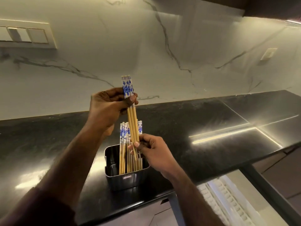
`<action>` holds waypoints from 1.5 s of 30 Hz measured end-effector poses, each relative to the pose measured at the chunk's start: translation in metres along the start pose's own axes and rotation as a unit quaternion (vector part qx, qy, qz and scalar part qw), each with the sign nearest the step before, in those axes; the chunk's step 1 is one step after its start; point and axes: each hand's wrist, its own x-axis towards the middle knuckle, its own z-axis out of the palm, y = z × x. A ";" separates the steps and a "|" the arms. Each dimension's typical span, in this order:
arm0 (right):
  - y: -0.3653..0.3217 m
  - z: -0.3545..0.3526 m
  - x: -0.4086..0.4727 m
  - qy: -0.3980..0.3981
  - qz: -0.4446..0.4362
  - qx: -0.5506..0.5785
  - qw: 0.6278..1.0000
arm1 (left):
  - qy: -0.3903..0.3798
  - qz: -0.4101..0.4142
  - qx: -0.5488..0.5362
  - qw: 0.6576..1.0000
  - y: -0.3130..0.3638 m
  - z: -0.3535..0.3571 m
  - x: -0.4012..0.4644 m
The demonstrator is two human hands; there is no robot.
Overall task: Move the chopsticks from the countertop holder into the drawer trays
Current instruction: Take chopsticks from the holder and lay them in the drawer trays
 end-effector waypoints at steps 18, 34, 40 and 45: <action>0.152 -0.265 -0.229 0.063 0.312 -0.019 0.948 | -0.044 -0.305 -0.045 0.950 -0.197 0.291 -0.139; 0.292 -0.279 -0.193 0.055 0.493 -0.032 0.868 | -0.127 -0.348 0.353 0.859 -0.374 0.316 -0.184; 0.326 -0.264 -0.147 0.061 0.504 -0.105 0.855 | -0.305 -0.254 0.517 0.759 -0.410 0.301 -0.174; 0.343 -0.243 -0.144 0.050 0.486 -0.236 0.840 | -0.456 -0.128 0.697 0.538 -0.435 0.287 -0.174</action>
